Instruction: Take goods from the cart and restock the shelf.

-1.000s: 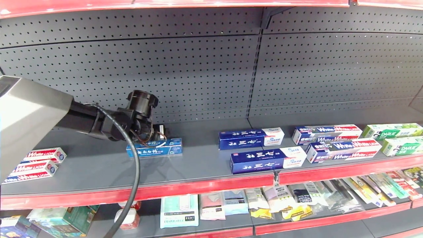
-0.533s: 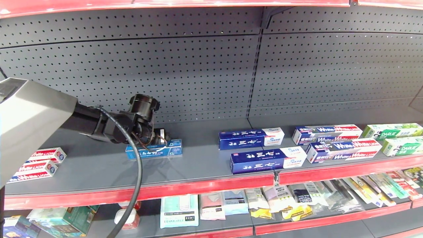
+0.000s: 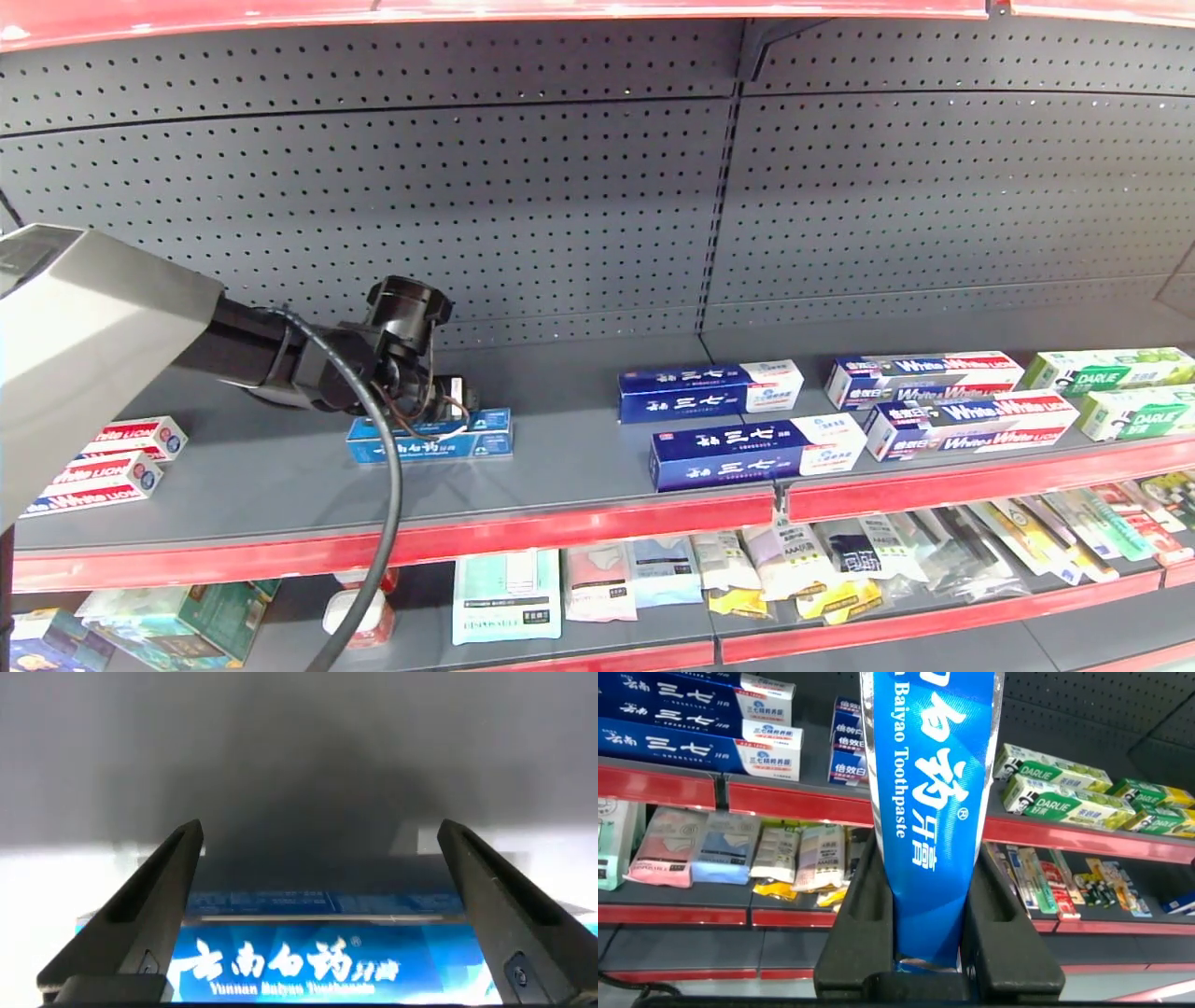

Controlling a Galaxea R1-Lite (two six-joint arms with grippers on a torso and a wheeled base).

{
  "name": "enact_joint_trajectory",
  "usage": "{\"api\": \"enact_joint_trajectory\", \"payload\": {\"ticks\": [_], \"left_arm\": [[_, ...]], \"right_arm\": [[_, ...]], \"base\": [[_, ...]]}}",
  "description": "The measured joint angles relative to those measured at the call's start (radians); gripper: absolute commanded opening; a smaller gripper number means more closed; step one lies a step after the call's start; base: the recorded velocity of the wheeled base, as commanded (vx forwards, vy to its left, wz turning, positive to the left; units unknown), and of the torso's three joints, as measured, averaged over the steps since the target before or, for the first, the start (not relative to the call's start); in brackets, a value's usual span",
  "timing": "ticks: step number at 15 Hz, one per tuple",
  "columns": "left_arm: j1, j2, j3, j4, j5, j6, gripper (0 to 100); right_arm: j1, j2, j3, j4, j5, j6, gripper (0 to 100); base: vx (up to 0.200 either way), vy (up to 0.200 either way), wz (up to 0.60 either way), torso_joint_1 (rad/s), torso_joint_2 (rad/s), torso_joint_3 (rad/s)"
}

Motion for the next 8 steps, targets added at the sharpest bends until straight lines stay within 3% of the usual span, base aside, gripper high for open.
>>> {"api": "enact_joint_trajectory", "payload": {"ticks": [6, 8], "left_arm": [[0.002, -0.021, 0.025, 0.021, 0.001, 0.014, 100], [0.005, -0.031, 0.032, 0.036, 0.001, 0.034, 100]], "right_arm": [[0.0, -0.009, 0.006, 0.0, 0.0, 0.0, 0], [0.0, -0.01, 0.009, 0.0, 0.0, 0.0, 0]], "base": [[0.0, 0.0, 0.0, 0.0, 0.0, 0.0], [0.0, 0.0, 0.0, 0.0, 0.0, 0.0]]}}
